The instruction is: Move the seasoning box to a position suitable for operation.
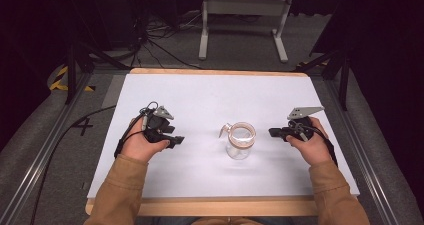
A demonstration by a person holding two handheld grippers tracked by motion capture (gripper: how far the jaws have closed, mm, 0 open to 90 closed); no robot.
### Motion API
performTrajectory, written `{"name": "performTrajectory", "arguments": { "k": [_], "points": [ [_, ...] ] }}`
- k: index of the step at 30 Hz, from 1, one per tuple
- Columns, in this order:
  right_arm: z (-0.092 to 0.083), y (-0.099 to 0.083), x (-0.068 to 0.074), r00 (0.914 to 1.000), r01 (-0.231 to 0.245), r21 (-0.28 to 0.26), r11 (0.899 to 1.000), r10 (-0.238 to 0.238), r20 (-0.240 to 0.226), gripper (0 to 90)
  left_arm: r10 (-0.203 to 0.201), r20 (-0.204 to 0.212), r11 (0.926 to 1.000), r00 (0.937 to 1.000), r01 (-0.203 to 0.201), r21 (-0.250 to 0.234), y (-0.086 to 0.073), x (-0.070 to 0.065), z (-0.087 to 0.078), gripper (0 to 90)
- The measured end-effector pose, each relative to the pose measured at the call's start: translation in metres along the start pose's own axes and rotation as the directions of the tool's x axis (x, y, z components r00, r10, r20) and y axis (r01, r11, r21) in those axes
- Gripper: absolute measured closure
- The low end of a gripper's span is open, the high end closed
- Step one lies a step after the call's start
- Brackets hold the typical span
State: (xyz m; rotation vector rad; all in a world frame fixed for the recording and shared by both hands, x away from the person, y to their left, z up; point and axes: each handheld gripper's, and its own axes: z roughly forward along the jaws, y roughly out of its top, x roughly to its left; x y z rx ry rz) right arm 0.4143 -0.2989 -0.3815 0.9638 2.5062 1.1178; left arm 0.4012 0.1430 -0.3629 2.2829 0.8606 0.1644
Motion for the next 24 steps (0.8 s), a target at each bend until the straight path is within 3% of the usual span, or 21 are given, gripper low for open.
{"name": "performTrajectory", "arguments": {
  "k": [4,7,11,18,21,24],
  "points": [
    [0.0,0.003,0.004,0.9999,0.013,0.001,1.0,-0.013,-0.005,90.0,0.017,0.026,0.9997,0.9995,-0.017,-0.016,0.002,-0.003,-0.004,59.8],
    [-0.003,0.004,0.005,0.9999,0.014,0.0,1.0,-0.014,-0.003,90.0,0.031,0.049,0.9992,0.9983,-0.029,-0.028,0.004,-0.005,-0.007,71.6],
    [-0.011,0.003,0.005,1.0,0.006,-0.013,1.0,-0.006,-0.004,90.0,0.042,0.054,0.9978,0.9976,-0.04,-0.052,0.008,-0.01,-0.006,81.3],
    [-0.026,-0.004,0.006,0.9998,-0.018,-0.043,0.999,0.019,0.01,90.0,0.066,0.042,0.9918,0.9969,-0.061,-0.112,0.02,-0.017,0.005,75.0],
    [-0.031,-0.008,0.006,0.9995,-0.029,-0.052,0.998,0.03,0.01,90.0,0.088,0.052,0.99,0.9947,-0.082,-0.115,0.025,-0.021,0.016,75.5],
    [-0.035,-0.011,0.006,0.9992,-0.037,-0.059,0.998,0.038,0.013,89.7,0.121,0.058,0.9769,0.991,-0.108,-0.184,0.028,-0.026,0.03,70.6]
  ]
}}
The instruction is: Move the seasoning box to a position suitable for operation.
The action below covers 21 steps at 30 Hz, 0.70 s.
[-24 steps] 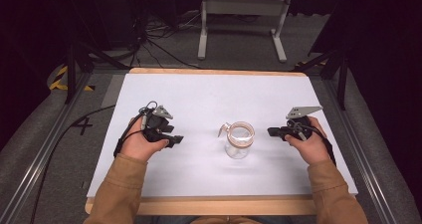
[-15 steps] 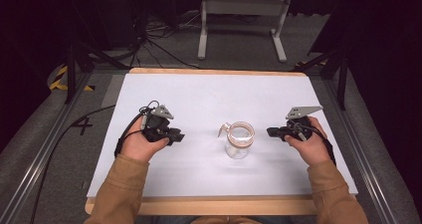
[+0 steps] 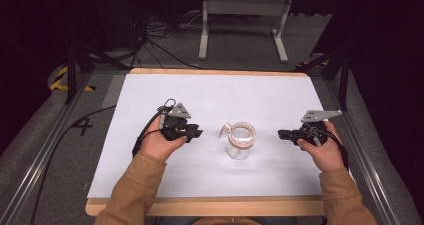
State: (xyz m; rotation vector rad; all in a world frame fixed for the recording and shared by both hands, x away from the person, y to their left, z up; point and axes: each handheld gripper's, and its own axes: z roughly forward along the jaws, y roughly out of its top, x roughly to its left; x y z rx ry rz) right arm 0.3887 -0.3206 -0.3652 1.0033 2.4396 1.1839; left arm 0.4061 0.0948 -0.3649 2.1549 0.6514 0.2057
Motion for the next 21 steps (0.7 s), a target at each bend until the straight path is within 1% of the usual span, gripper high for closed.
{"name": "performTrajectory", "arguments": {
  "k": [1,3,4,5,6,8,9,10,11,12,14,15,17,18,19,20,21],
  "points": [
    [-0.001,-0.001,0.0,1.0,0.001,-0.003,1.0,-0.001,0.003,89.2,0.014,-0.004,0.9998,0.9999,-0.014,-0.01,0.0,-0.001,0.004,70.6],
    [-0.003,-0.002,-0.001,1.0,-0.002,-0.009,1.0,0.002,0.002,88.8,0.02,0.0,0.9998,0.9998,-0.02,-0.008,0.0,-0.005,0.012,71.6],
    [-0.003,-0.003,0.0,1.0,-0.008,-0.009,1.0,0.008,0.0,88.8,0.036,-0.006,0.9993,0.9993,-0.036,-0.01,-0.001,-0.006,0.015,72.8],
    [-0.004,-0.004,0.0,1.0,-0.008,-0.008,1.0,0.008,0.001,88.7,0.04,-0.01,0.9991,0.9992,-0.04,-0.014,-0.002,-0.007,0.019,74.0],
    [-0.004,-0.004,0.0,1.0,-0.005,-0.006,1.0,0.005,0.003,88.6,0.032,-0.01,0.9993,0.9995,-0.032,-0.02,-0.003,-0.009,0.023,74.3],
    [-0.004,-0.005,0.0,1.0,-0.008,-0.007,1.0,0.008,0.002,88.4,0.032,-0.004,0.9988,0.9995,-0.032,-0.037,-0.004,-0.01,0.029,75.6],
    [-0.004,-0.005,0.001,1.0,-0.008,-0.007,1.0,0.008,0.001,88.1,0.021,-0.007,0.9988,0.9998,-0.021,-0.043,-0.004,-0.011,0.031,76.5],
    [-0.004,-0.005,0.001,1.0,-0.005,-0.005,1.0,0.005,0.0,87.9,0.031,-0.012,0.9983,0.9995,-0.031,-0.049,-0.004,-0.011,0.034,77.4],
    [-0.004,-0.006,0.001,1.0,-0.004,-0.003,1.0,0.004,-0.002,87.8,0.019,-0.018,0.9983,0.9997,-0.02,-0.055,-0.005,-0.012,0.036,78.6],
    [-0.003,-0.006,0.001,1.0,-0.004,-0.001,1.0,0.004,-0.005,87.8,0.019,-0.021,0.9981,0.9996,-0.02,-0.058,-0.005,-0.012,0.037,79.2],
    [-0.003,-0.006,0.002,1.0,-0.005,0.001,1.0,0.005,-0.006,87.7,0.004,-0.003,0.9981,1.0,-0.005,-0.062,-0.007,-0.014,0.043,79.8],
    [-0.003,-0.006,0.002,1.0,-0.004,0.002,1.0,0.004,-0.007,87.6,0.01,-0.001,0.9984,0.9999,-0.01,-0.056,-0.008,-0.015,0.047,79.7],
    [-0.003,-0.007,0.003,1.0,-0.002,0.002,1.0,0.002,-0.006,87.0,0.003,0.0,0.9989,1.0,-0.003,-0.048,-0.01,-0.018,0.056,79.1],
    [-0.003,-0.007,0.003,1.0,-0.003,0.002,1.0,0.003,-0.009,86.8,0.008,-0.003,0.9991,1.0,-0.008,-0.041,-0.011,-0.018,0.059,79.4],
    [-0.002,-0.008,0.004,0.9998,-0.009,0.001,1.0,0.009,-0.016,86.7,0.01,-0.012,0.999,0.9999,-0.01,-0.045,-0.011,-0.018,0.062,79.7],
    [-0.002,-0.008,0.005,0.9998,-0.005,0.007,1.0,0.005,-0.019,86.4,0.001,-0.018,0.9989,0.9998,-0.002,-0.047,-0.012,-0.019,0.065,80.0],
    [-0.001,-0.009,0.006,0.9998,0.001,0.01,1.0,-0.001,-0.02,86.4,0.002,-0.023,0.999,0.9997,-0.003,-0.045,-0.012,-0.019,0.067,79.9]
  ]
}}
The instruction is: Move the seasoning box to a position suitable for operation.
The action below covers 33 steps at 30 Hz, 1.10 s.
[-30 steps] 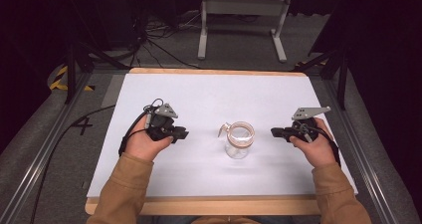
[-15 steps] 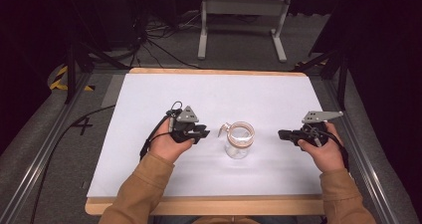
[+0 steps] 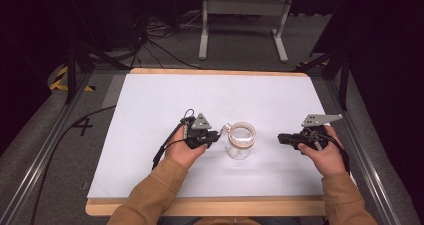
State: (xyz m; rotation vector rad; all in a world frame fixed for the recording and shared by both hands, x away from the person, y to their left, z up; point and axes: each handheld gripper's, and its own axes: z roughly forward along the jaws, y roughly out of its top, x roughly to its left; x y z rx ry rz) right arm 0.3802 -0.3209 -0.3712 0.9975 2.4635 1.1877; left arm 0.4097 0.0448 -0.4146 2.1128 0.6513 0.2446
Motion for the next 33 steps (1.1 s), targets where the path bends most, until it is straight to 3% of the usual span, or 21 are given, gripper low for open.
{"name": "performTrajectory", "arguments": {
  "k": [11,24,33],
  "points": [
    [-0.001,-0.004,0.001,1.0,-0.002,0.005,1.0,0.002,0.0,86.0,-0.005,-0.029,0.9999,0.9996,0.004,-0.011,-0.001,0.001,0.008,83.5],
    [-0.001,-0.008,0.002,1.0,-0.009,0.011,1.0,0.009,0.002,86.0,-0.008,-0.025,0.9996,0.9996,0.008,-0.028,0.002,0.005,0.014,86.3],
    [0.0,-0.017,0.012,0.9998,-0.017,0.022,1.0,0.017,0.004,86.9,-0.005,-0.028,0.9994,0.9996,0.004,-0.034,0.012,0.014,0.026,86.5]
  ]
}}
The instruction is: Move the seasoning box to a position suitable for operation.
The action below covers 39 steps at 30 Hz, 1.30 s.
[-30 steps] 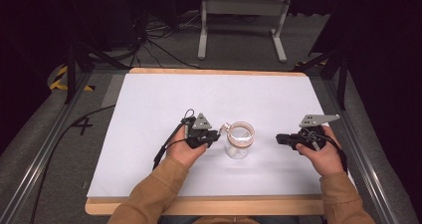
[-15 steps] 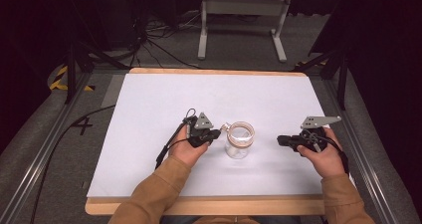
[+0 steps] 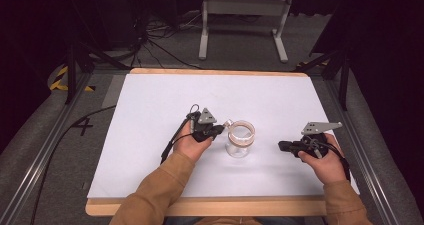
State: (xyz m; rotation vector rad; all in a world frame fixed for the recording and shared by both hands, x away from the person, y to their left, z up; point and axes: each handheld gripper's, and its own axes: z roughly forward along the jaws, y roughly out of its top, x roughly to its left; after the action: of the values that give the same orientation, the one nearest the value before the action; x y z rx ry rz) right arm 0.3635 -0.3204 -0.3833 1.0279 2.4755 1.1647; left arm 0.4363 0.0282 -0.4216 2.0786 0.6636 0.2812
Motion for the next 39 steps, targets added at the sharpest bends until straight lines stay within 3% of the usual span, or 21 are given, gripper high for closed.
{"name": "performTrajectory", "arguments": {
  "k": [6,20,25,27,30,37,38,39],
  "points": [
    [0.003,-0.008,0.009,1.0,0.0,0.022,1.0,0.0,0.0,86.8,0.011,0.013,0.9998,0.9999,-0.01,-0.014,0.007,0.008,0.011,86.3],
    [-0.003,-0.024,0.017,0.9995,-0.024,0.037,0.999,0.024,0.019,86.5,0.078,0.044,0.9959,0.996,-0.076,-0.049,0.023,0.02,0.04,85.5],
    [0.003,-0.024,0.021,0.9999,-0.015,0.052,0.999,0.014,0.008,86.3,0.061,0.101,0.995,0.993,-0.053,-0.085,0.021,0.027,0.045,85.0],
    [0.006,-0.022,0.023,1.0,-0.008,0.054,0.999,0.008,0.002,86.2,0.057,0.102,0.9952,0.9931,-0.048,-0.085,0.021,0.029,0.042,83.0],
    [0.01,-0.019,0.025,1.0,0.006,0.055,0.998,-0.005,-0.006,85.7,0.068,0.068,0.9945,0.9954,-0.062,-0.085,0.022,0.03,0.03,80.7],
    [0.019,0.0,0.022,0.9991,0.04,0.016,0.999,-0.04,-0.016,86.2,0.035,0.026,0.9947,0.999,-0.032,-0.098,0.022,0.025,-0.024,80.9],
    [0.019,0.0,0.022,0.9991,0.04,0.016,0.999,-0.04,-0.016,86.2,0.035,0.026,0.9947,0.999,-0.032,-0.098,0.022,0.025,-0.024,80.8],
    [0.021,0.009,0.02,0.9984,0.049,-0.005,0.999,-0.049,-0.027,86.8,0.025,0.023,0.9945,0.9994,-0.023,-0.102,0.022,0.022,-0.033,80.8]
  ]
}}
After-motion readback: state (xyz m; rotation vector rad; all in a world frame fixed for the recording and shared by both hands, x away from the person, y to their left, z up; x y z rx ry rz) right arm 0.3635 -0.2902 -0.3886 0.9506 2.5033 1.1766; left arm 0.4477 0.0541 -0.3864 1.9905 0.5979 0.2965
